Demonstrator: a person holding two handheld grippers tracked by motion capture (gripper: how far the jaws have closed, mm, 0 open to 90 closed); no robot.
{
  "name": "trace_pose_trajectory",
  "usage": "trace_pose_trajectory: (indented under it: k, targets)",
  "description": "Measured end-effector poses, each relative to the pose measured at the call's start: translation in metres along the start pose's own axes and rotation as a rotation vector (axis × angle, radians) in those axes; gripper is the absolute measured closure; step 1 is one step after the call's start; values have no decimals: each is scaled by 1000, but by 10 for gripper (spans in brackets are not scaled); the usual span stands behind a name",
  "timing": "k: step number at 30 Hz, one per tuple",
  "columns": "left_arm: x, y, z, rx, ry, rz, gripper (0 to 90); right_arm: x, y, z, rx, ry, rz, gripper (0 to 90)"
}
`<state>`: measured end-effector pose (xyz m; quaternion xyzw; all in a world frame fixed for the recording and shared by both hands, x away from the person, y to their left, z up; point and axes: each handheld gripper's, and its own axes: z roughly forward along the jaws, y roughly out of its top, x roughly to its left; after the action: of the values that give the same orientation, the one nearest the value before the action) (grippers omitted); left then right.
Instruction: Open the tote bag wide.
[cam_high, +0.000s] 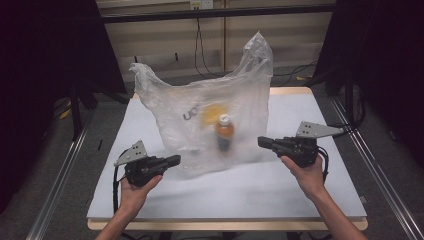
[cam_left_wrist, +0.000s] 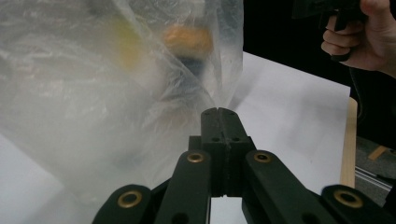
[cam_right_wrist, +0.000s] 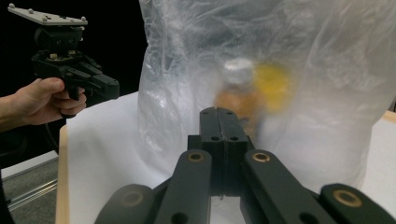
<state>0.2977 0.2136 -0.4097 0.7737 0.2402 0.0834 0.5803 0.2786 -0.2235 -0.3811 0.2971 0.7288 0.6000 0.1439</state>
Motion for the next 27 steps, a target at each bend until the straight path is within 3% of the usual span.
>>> trace_pose_trajectory:
  k: [13, 17, 21, 27]
  targets:
    - [19, 24, 13, -58, 13, -14, 900, -16, 36, 17, -23, 5, -5, 900]
    - [23, 31, 15, -60, 16, -3, 900, -15, 49, 24, -16, 4, -22, 900]
    - [26, 48, 18, -69, 15, 13, 900, -16, 65, 31, -22, 3, -41, 900]
    - [28, 63, 19, -83, 22, 27, 900, -21, 77, 44, -5, -4, -39, 900]
